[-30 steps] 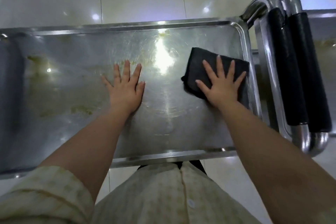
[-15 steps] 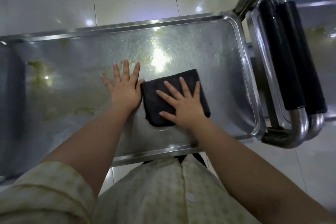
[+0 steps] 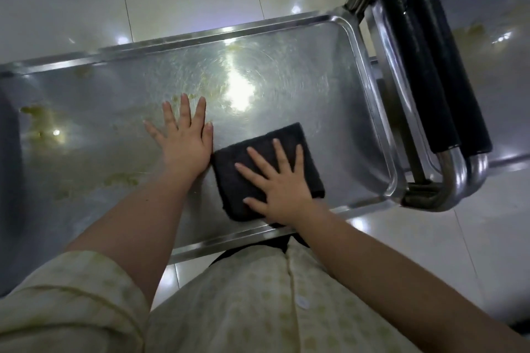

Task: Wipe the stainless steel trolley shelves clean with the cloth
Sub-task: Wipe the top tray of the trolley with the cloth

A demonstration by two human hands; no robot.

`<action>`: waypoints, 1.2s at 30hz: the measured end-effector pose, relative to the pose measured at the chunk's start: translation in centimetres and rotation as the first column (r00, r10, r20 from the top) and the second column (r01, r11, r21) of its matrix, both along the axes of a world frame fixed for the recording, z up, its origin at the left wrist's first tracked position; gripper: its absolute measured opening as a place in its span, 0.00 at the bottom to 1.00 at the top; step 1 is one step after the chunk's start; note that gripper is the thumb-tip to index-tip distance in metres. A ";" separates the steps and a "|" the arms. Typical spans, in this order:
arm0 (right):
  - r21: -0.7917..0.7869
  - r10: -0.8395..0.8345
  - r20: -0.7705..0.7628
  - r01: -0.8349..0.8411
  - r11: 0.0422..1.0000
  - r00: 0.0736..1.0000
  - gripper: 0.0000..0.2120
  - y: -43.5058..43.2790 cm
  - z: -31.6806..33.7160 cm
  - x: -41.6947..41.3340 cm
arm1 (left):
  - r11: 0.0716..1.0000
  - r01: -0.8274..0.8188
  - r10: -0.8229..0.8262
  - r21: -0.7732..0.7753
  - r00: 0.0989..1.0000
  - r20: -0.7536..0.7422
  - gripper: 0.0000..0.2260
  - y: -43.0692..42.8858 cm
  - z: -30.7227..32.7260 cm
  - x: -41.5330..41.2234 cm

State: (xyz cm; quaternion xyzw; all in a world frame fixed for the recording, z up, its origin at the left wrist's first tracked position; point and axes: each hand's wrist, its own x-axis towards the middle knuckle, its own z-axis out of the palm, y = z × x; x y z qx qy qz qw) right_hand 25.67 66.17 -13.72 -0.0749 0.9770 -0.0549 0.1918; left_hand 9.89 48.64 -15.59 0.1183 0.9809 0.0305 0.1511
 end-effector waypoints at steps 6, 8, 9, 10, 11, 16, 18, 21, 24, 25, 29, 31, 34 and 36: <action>-0.030 -0.010 -0.078 0.007 1.000 0.997 0.34 0.9 -0.5 0.5 | 1.000 -0.001 0.001 -0.011 1.000 0.003 0.24 0.1 0.3 -0.2; 0.022 -0.173 -0.068 0.175 0.984 0.983 0.34 5.2 -0.3 1.4 | 1.000 0.002 -0.002 -0.002 1.000 0.004 0.25 0.2 0.4 0.0; 0.061 -0.250 -0.057 0.253 0.966 0.967 0.35 7.9 -0.3 2.3 | 1.000 0.004 -0.004 0.008 1.000 -0.001 0.25 0.3 0.5 0.1; 0.099 -0.323 -0.042 0.326 0.940 0.945 0.35 10.7 -0.3 3.4 | 1.000 0.006 -0.006 0.016 1.000 -0.004 0.25 0.4 0.5 0.2; 0.135 -0.381 -0.028 0.381 0.915 0.924 0.35 13.4 -0.1 4.5 | 1.000 0.006 -0.006 0.019 1.000 -0.002 0.25 0.5 0.6 0.2; 0.199 -0.421 0.021 0.409 0.891 0.907 0.35 15.1 0.1 5.9 | 1.000 -0.001 0.001 -0.005 1.000 -0.002 0.25 0.5 0.4 0.2; 0.116 -0.301 0.014 0.298 0.948 0.953 0.36 11.0 -0.1 5.1 | 1.000 -0.004 0.004 -0.008 1.000 0.002 0.25 0.3 0.3 0.1; 0.003 -0.012 -0.041 0.012 1.000 0.999 0.34 2.8 -0.2 4.1 | 1.000 -0.003 0.003 -0.013 1.000 -0.004 0.25 0.1 0.2 0.0; -0.041 0.122 -0.049 -0.124 0.991 0.991 0.33 -3.3 -0.4 3.1 | 1.000 -0.004 0.004 0.006 1.000 -0.009 0.25 -0.1 0.1 0.0; -0.064 0.121 -0.045 -0.124 0.990 0.992 0.33 -3.8 -0.3 2.8 | 1.000 -0.002 0.002 0.009 1.000 -0.010 0.25 -0.2 0.1 0.0; -0.044 0.021 -0.077 -0.024 0.999 0.997 0.33 0.8 -0.4 3.6 | 1.000 -0.005 0.005 0.030 1.000 -0.003 0.25 0.0 -0.1 -0.1; 0.030 -0.107 -0.084 0.110 0.994 0.991 0.34 5.4 -0.6 4.9 | 0.999 0.000 0.000 0.035 1.000 -0.007 0.25 0.2 -0.1 -0.1; 0.132 -0.257 -0.041 0.260 0.957 0.966 0.34 13.4 -0.4 7.2 | 0.999 0.007 -0.007 0.038 1.000 -0.007 0.25 0.3 -0.1 0.1; 0.190 -0.300 -0.010 0.296 0.936 0.954 0.34 16.3 0.0 7.9 | 0.999 0.002 -0.002 0.038 1.000 -0.010 0.25 0.4 0.0 0.1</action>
